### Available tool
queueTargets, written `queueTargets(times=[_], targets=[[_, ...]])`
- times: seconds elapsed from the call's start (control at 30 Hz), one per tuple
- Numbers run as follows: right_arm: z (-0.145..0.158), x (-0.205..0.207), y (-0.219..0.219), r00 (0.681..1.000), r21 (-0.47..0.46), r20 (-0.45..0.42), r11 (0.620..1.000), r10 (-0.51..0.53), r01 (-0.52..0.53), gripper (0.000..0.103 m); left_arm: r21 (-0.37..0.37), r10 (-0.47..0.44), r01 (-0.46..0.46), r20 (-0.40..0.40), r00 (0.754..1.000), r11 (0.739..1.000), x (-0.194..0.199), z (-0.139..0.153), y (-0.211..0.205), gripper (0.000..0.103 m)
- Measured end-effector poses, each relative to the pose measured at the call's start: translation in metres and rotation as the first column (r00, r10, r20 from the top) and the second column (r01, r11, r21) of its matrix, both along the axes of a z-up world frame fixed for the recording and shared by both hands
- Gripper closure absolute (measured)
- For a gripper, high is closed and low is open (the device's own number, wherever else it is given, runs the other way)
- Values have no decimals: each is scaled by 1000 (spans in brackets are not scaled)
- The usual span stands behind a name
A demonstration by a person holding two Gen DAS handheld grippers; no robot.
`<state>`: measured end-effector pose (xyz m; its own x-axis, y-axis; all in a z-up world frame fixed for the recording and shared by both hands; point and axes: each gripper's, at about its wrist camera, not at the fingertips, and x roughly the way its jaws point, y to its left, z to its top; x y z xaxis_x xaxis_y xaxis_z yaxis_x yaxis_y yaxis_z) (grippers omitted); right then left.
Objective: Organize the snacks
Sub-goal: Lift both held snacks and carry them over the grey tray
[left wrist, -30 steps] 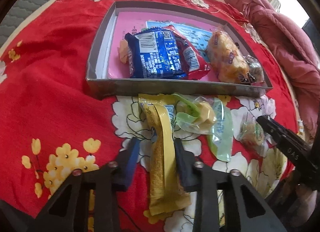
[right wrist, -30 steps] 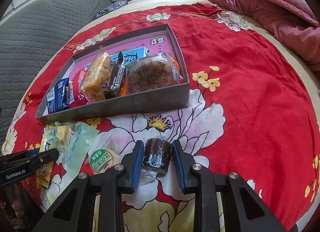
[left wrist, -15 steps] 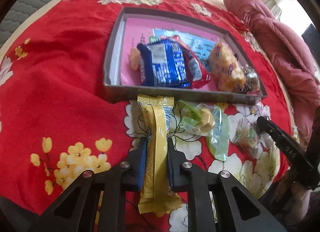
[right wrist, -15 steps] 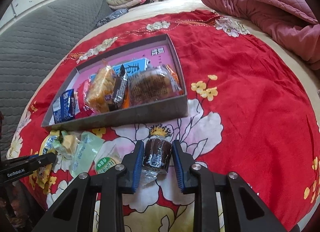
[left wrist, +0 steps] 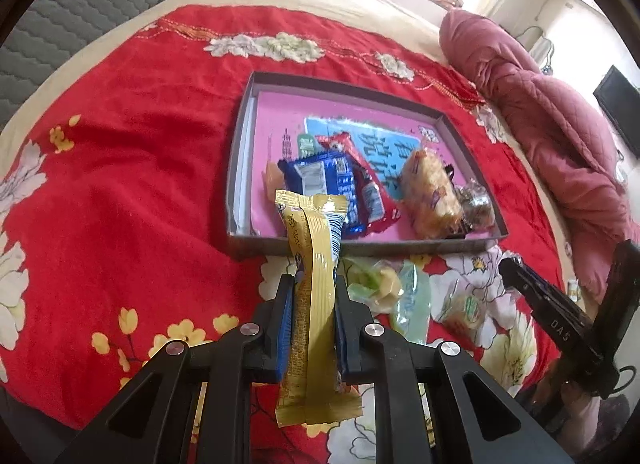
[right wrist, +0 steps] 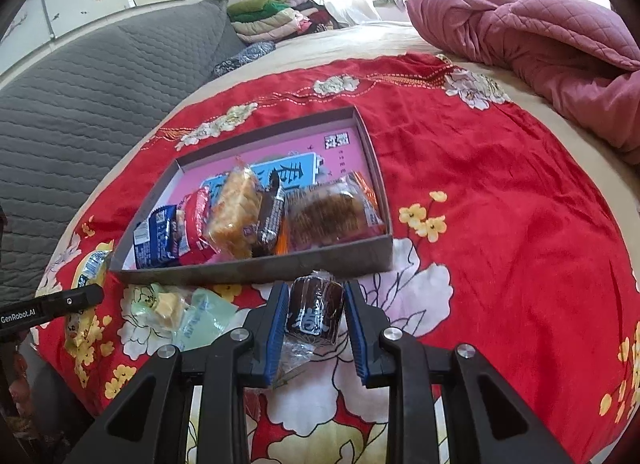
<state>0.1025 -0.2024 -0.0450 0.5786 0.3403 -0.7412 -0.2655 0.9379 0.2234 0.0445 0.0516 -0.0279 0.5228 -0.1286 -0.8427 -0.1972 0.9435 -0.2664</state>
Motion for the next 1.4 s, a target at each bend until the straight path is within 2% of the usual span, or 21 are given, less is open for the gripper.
queueTargets(times=[0.27, 0.73, 1.4], targets=[[6, 3, 1, 999, 9, 35, 1000, 2, -3, 74, 11, 4, -4, 38, 999, 1000, 6, 11, -1, 85], [13, 19, 5, 996, 31, 84, 999, -9, 6, 74, 13, 27, -27, 43, 999, 1000, 18, 12, 0, 85], [6, 50, 2, 996, 71, 74, 996, -52, 47, 74, 9, -13, 13, 42, 999, 1000, 51, 10, -23, 85]])
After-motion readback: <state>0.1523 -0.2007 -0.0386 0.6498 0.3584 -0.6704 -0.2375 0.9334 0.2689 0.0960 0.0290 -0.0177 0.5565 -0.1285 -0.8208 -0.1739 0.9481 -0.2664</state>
